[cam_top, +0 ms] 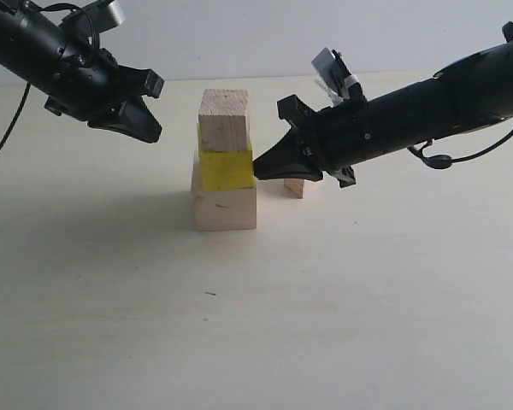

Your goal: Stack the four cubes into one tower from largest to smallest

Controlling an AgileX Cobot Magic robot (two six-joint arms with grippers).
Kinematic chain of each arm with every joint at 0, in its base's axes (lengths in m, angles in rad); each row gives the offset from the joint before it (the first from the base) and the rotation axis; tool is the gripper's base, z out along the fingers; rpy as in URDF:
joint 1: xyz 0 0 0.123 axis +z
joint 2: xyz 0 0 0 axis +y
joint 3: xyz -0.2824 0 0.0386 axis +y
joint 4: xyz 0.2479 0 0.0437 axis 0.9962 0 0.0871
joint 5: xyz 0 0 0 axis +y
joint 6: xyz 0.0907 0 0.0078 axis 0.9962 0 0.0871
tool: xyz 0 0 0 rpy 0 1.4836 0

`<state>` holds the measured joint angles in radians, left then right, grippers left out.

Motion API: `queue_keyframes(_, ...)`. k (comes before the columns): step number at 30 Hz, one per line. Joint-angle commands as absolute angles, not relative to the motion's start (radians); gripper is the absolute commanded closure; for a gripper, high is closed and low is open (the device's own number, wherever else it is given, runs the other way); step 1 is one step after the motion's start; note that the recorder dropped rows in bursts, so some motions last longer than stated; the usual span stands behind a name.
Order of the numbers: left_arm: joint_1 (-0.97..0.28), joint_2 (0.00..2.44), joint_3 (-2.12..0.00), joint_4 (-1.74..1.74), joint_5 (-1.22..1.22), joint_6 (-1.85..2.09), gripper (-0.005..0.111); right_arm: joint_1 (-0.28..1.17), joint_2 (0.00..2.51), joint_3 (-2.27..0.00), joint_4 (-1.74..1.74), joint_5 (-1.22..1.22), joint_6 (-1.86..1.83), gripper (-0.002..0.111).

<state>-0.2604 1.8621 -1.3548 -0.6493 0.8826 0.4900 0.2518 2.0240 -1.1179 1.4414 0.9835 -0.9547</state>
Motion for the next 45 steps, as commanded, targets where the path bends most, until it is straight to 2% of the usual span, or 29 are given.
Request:
queue_keyframes(1,-0.26,1.85,-1.352,-0.656,0.891,0.495,0.107,0.256,2.023,-1.124,1.45,0.996,-0.966,0.108)
queue_keyframes(34,-0.26,1.85,-1.352,-0.656,0.888,0.495,0.107,0.256,2.023,-1.124,1.442,1.044,-0.966,0.108)
queue_keyframes(45,-0.26,1.848,-1.352,-0.656,0.895,0.495,0.107,0.161,1.964,-1.124,1.478,1.042,-0.958,0.108)
